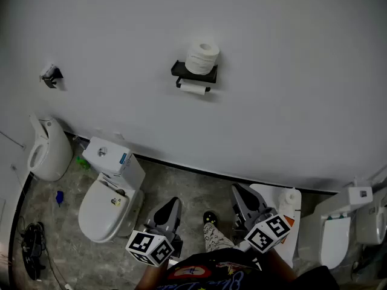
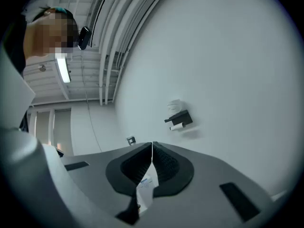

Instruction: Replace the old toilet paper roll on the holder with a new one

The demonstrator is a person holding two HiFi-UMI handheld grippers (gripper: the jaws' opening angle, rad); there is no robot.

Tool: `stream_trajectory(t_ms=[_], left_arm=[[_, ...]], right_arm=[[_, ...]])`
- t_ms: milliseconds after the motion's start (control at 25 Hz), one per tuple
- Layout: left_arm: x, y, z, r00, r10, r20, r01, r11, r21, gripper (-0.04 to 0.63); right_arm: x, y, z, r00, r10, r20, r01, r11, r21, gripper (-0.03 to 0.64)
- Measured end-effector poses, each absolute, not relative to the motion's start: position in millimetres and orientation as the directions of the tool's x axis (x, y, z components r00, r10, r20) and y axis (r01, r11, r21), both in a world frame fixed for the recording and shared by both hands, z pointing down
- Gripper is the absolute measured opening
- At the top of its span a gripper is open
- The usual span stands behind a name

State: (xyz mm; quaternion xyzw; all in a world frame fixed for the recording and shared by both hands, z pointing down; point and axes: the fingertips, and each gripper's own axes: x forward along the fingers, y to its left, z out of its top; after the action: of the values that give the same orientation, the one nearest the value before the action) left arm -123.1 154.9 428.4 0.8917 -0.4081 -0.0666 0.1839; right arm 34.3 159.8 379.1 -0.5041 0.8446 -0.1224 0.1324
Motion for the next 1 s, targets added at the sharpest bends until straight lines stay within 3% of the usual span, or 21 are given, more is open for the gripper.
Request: stream_trajectory(t_ms=[280,720,1000], left_arm=[[-98,63,414,0.646,-0.763,0.035,-0.720,-0.593,0.361,-0.012],[-1,-66,406,0.710,-0.703,0.045,-0.684,-0.672,0.284,-0.012],[5,-109,403,0.735,-0.677,0.043,-0.656,-0.693,0.299,-0.012]], right_arm=[[74,61,362,-0.446,-0.886,-0.126,-0.821,0.461,-0.337,0.014],[128,-57,364,-0.460,-0.879,-0.126,-0.817,0.475,-0.328,0.014],[131,-85,371,-0.422,-0.902,-0.096,-0.832,0.427,-0.355,0.014]])
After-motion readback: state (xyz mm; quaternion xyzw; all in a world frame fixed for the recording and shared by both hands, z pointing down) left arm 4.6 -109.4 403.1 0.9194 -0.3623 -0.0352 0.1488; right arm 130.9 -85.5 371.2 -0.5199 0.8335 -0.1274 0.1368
